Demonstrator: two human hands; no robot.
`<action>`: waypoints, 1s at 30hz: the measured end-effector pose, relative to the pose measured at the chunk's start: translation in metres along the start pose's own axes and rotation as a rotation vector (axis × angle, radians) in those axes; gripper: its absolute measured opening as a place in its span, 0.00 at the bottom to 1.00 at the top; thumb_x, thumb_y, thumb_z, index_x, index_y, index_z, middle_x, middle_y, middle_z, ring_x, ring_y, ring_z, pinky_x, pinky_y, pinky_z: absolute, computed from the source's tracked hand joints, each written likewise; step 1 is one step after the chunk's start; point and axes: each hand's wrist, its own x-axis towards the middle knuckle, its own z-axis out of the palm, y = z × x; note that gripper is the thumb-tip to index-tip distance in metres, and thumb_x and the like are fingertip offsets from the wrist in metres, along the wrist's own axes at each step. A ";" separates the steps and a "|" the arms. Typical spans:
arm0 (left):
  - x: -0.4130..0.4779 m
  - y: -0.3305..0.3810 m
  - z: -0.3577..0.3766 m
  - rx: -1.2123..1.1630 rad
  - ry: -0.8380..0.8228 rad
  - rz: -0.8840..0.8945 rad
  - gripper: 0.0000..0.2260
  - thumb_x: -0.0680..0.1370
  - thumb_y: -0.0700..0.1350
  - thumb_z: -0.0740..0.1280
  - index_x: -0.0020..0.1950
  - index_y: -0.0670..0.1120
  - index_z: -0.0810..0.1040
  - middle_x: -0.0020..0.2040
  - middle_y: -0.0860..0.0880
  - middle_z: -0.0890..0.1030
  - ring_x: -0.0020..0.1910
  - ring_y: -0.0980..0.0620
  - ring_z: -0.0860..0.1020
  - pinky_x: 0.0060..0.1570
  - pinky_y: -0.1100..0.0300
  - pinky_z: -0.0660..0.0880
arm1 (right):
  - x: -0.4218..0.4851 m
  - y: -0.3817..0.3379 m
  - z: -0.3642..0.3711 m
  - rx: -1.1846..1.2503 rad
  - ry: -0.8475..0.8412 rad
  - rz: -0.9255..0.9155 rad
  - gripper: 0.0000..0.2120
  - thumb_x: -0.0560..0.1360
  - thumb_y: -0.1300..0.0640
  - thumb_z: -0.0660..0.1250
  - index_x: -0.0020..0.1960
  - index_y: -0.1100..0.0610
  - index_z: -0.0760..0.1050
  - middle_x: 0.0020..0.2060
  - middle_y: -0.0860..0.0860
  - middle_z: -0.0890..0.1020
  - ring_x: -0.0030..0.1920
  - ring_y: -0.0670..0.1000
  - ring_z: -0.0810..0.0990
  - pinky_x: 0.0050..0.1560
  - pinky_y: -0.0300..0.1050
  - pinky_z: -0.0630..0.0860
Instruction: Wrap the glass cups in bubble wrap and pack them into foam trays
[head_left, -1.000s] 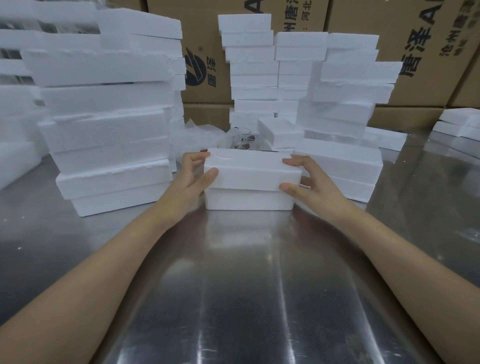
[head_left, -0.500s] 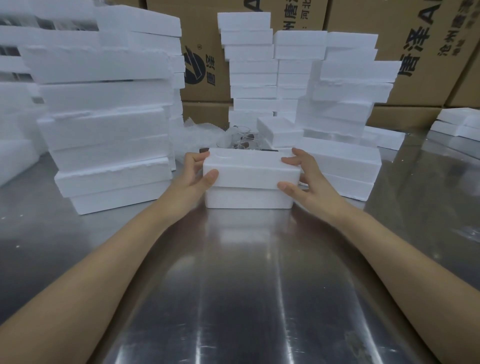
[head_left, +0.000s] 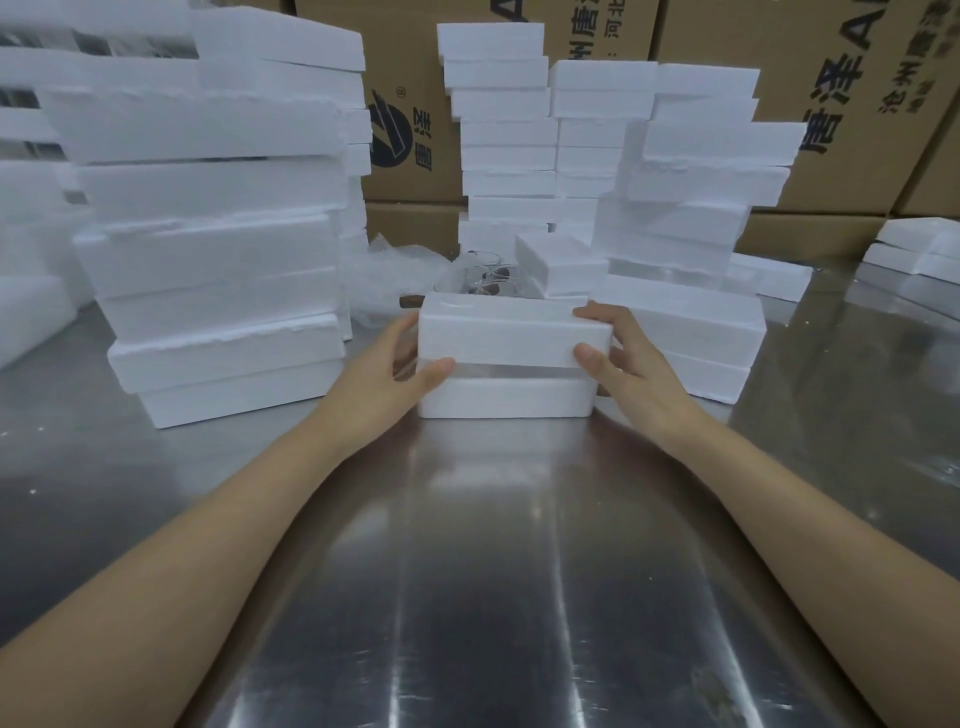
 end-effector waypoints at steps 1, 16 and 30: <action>0.000 0.000 0.000 0.010 -0.019 0.014 0.25 0.76 0.53 0.69 0.72 0.57 0.67 0.61 0.70 0.75 0.60 0.72 0.72 0.51 0.80 0.68 | 0.000 0.000 -0.001 0.016 0.000 0.006 0.10 0.79 0.52 0.63 0.56 0.38 0.69 0.49 0.18 0.70 0.55 0.37 0.76 0.57 0.51 0.78; 0.005 0.006 0.015 0.094 0.137 -0.077 0.08 0.78 0.51 0.67 0.52 0.49 0.81 0.43 0.56 0.80 0.44 0.57 0.75 0.43 0.68 0.69 | 0.002 0.011 -0.001 -0.217 -0.007 -0.106 0.13 0.79 0.51 0.64 0.60 0.38 0.66 0.61 0.21 0.65 0.60 0.28 0.68 0.61 0.41 0.72; 0.012 0.000 0.007 -0.198 0.014 -0.091 0.23 0.72 0.69 0.59 0.65 0.68 0.63 0.67 0.61 0.70 0.64 0.59 0.71 0.70 0.48 0.66 | 0.005 0.011 -0.003 -0.328 0.015 -0.252 0.14 0.76 0.47 0.67 0.60 0.41 0.69 0.61 0.40 0.66 0.62 0.34 0.67 0.53 0.41 0.76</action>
